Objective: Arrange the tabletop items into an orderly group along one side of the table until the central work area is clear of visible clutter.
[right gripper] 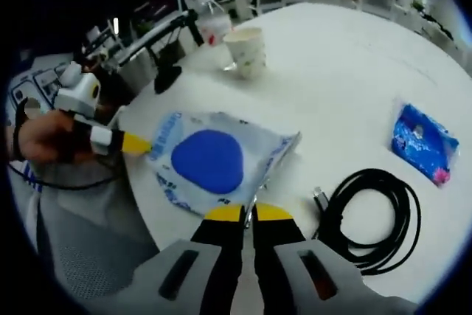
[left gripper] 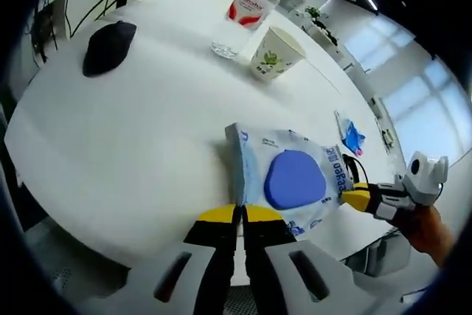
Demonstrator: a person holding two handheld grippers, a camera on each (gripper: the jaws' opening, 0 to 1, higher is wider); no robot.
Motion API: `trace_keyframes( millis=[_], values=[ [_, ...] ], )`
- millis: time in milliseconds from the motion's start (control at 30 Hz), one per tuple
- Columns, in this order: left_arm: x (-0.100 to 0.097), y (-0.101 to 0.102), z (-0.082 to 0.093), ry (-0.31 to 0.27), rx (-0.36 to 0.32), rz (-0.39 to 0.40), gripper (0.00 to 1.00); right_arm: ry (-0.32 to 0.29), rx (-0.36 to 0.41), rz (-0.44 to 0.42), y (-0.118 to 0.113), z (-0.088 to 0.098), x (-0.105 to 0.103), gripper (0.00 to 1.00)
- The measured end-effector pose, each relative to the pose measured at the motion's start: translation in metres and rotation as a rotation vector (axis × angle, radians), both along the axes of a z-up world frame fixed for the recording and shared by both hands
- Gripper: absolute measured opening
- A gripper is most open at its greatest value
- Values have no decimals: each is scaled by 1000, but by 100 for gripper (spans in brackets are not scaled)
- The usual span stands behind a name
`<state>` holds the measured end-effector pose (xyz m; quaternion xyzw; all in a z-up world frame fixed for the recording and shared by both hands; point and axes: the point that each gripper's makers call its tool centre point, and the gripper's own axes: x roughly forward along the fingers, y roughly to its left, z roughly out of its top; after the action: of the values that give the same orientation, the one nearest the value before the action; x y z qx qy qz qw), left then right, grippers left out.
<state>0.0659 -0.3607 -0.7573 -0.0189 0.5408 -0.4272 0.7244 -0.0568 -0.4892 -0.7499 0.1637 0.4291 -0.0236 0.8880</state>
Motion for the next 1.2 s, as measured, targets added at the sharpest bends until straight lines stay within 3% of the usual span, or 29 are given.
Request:
trace_keyframes(
  millis=[567,933,1200],
  values=[
    [11,6,-4,-91,-13,-115,1,-1,59,-71,30,-6,-16,3],
    [10,13,0,-142,-50,-182,7,-32,90,-124,20,0,-22,9],
    [7,27,-2,-142,-69,-188,12,-48,112,-179,10,3,-26,14]
  ],
)
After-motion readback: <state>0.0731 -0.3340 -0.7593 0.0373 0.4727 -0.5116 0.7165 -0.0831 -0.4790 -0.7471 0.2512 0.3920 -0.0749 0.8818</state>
